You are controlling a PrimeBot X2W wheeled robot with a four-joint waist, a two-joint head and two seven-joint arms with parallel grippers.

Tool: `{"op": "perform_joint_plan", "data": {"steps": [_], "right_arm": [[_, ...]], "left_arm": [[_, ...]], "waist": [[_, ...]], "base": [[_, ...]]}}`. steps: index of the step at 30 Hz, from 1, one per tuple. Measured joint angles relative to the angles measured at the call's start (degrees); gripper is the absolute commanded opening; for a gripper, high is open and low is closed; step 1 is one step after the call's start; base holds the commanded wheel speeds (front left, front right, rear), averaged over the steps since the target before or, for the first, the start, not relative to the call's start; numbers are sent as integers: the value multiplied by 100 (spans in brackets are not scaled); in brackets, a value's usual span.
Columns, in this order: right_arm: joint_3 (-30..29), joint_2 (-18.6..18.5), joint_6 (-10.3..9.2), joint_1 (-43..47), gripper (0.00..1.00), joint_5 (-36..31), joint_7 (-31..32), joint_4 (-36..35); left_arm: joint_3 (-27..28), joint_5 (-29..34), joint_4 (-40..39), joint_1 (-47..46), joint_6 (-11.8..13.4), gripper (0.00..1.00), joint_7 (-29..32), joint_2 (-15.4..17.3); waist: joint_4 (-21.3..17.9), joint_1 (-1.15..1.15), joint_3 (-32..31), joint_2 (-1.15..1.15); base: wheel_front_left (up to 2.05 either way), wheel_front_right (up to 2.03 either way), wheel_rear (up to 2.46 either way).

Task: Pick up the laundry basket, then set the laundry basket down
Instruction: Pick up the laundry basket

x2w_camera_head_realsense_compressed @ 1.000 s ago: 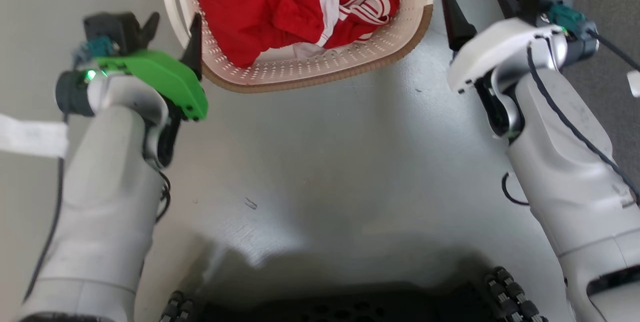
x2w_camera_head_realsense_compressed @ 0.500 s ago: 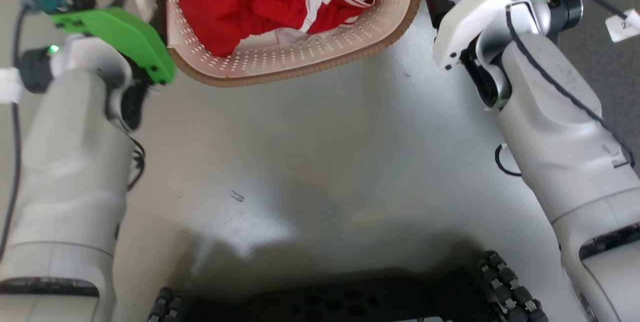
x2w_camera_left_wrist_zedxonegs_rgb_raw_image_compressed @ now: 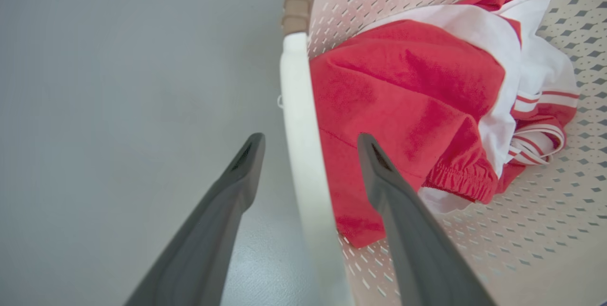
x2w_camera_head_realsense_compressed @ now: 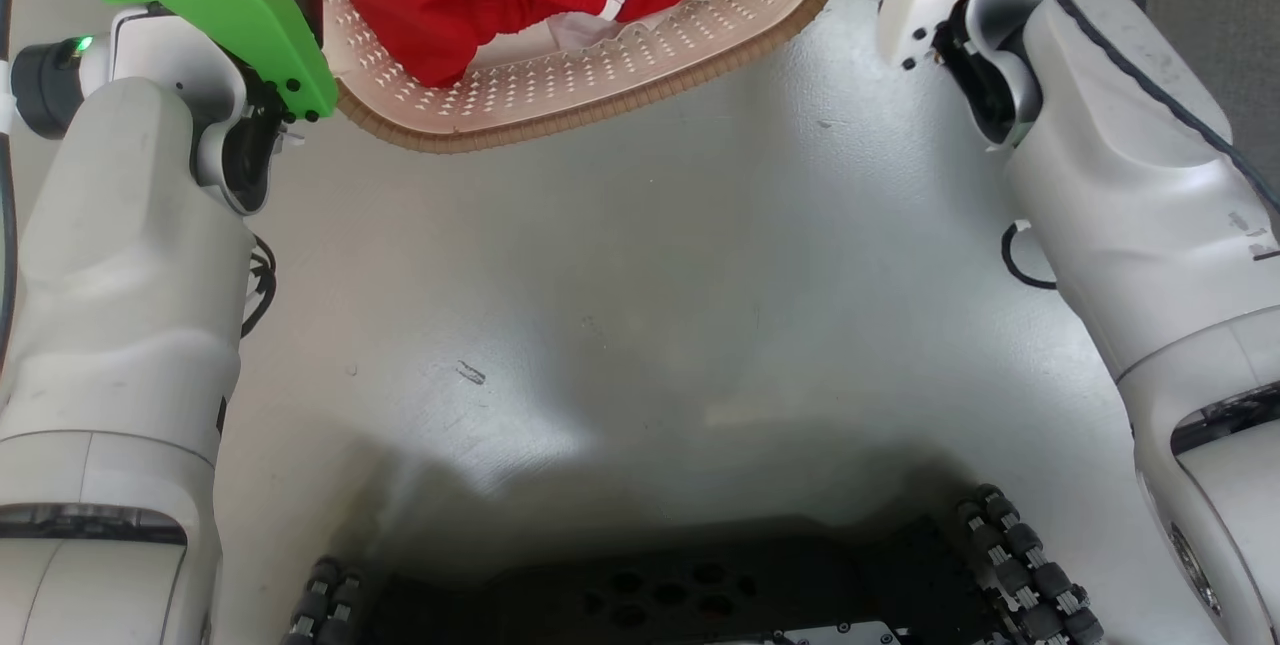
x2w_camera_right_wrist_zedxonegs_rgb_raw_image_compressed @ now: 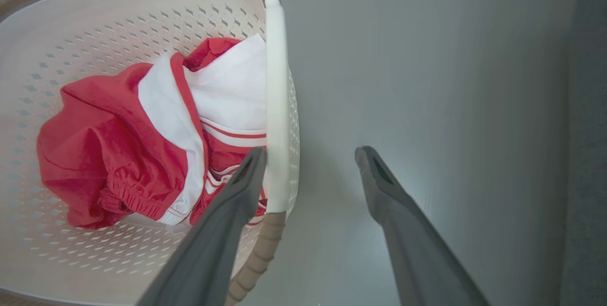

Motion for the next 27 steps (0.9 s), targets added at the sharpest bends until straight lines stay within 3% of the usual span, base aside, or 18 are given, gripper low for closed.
{"op": "perform_joint_plan", "data": {"steps": [3,4,5,6,7,27], "right_arm": [[54,18,16,-5,100,64,24,152],[73,13,25,-14,94,82,24,182],[93,11,74,-26,36,116,37,202],[112,11,76,-43,16,170,49,222],[142,14,88,-69,0,192,55,243],[468,85,208,-176,0,682,-43,712]], "left_arm": [[-13,0,125,-56,-23,98,-1,-11],[-18,0,153,-79,-33,55,-5,-18],[-24,0,187,-109,-40,20,-5,-32],[-29,0,219,-141,-40,0,-7,-49],[-32,0,255,-169,-40,0,-8,-65],[-120,-2,934,-337,-97,0,-269,-205]], "waist": [[17,0,15,0],[23,0,19,0],[30,0,23,0],[38,0,26,0],[47,0,29,0],[117,0,-135,0]], "base": [[0,0,0],[0,0,0],[0,0,0],[0,0,0],[0,0,0],[0,0,0]]}}
